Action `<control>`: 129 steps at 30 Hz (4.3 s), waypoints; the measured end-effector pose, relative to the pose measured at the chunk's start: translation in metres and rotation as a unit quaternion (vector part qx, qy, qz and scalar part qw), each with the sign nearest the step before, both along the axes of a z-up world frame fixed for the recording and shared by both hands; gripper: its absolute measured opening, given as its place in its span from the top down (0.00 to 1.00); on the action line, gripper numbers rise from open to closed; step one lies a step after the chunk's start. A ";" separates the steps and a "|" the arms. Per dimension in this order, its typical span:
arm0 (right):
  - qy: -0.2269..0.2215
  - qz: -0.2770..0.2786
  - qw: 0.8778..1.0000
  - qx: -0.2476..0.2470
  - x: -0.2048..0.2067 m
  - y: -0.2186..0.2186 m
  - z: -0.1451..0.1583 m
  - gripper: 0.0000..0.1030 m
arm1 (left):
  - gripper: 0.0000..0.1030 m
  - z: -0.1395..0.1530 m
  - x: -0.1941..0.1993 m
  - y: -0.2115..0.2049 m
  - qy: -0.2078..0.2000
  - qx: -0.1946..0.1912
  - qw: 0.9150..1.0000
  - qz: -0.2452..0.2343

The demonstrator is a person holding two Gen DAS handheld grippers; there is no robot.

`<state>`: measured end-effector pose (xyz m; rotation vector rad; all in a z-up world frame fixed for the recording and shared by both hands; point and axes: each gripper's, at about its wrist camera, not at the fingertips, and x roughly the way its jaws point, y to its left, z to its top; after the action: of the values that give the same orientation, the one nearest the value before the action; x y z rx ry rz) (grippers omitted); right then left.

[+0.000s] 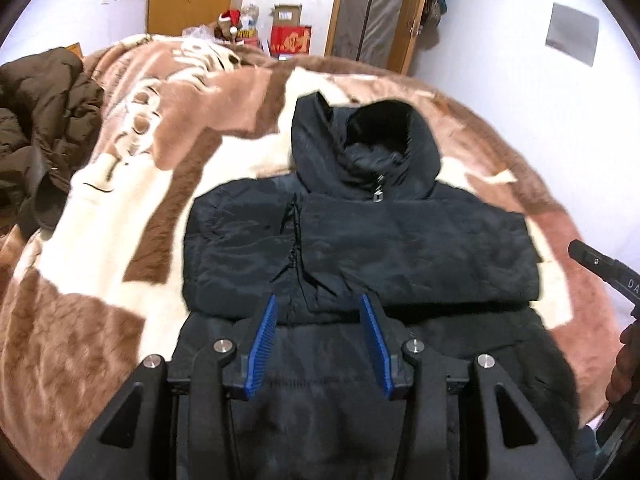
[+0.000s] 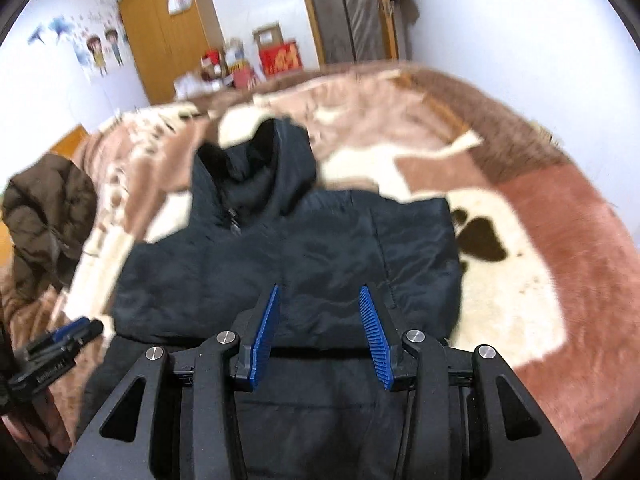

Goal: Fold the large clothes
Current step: 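Release the sleeve with the right tool and flatten the folded jacket, then grasp the jacket hem with the right tool while the left tool grasps it too, then lift the hem with both tools and fold it toward the hood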

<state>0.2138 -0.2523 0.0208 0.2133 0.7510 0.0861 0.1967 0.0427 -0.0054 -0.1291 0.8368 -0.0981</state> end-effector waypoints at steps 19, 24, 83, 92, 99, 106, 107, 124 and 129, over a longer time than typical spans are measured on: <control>-0.063 0.051 0.997 0.000 -0.127 0.042 0.053 0.59 | 0.56 0.064 -0.142 0.009 -0.048 -0.021 0.999 -0.012; -0.058 0.095 0.994 0.004 -0.103 0.050 0.042 0.59 | 0.56 0.060 -0.133 0.008 -0.035 -0.015 0.999 -0.013; -0.007 0.131 0.984 0.117 0.235 0.003 -0.014 0.98 | 1.00 0.009 0.256 0.026 -0.048 -0.105 0.993 -0.004; 0.036 0.145 0.981 0.122 0.111 -0.009 -0.048 0.98 | 1.00 -0.001 0.121 0.037 -0.040 -0.141 0.989 -0.010; 0.100 0.122 0.983 0.096 0.064 -0.027 -0.085 0.98 | 1.00 -0.045 0.057 0.055 0.036 -0.100 0.994 0.017; 0.050 0.107 0.989 0.086 0.070 -0.030 -0.037 0.96 | 1.00 -0.024 0.029 0.078 0.021 -0.088 0.995 0.032; 0.042 0.111 0.989 0.085 0.075 -0.026 -0.031 0.95 | 1.00 -0.017 0.033 0.076 0.014 -0.090 0.995 0.027; 0.164 0.139 0.974 0.067 0.069 0.031 -0.163 0.93 | 0.99 -0.119 0.052 -0.034 0.095 -0.080 0.988 -0.092; 0.169 0.129 0.975 0.058 0.072 0.033 -0.156 0.93 | 0.99 -0.120 0.059 -0.028 0.108 -0.100 0.987 -0.068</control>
<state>0.2857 -0.2189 -0.1352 0.2441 1.1132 0.3475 0.2554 0.0150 -0.1251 -0.2753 1.0511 -0.3006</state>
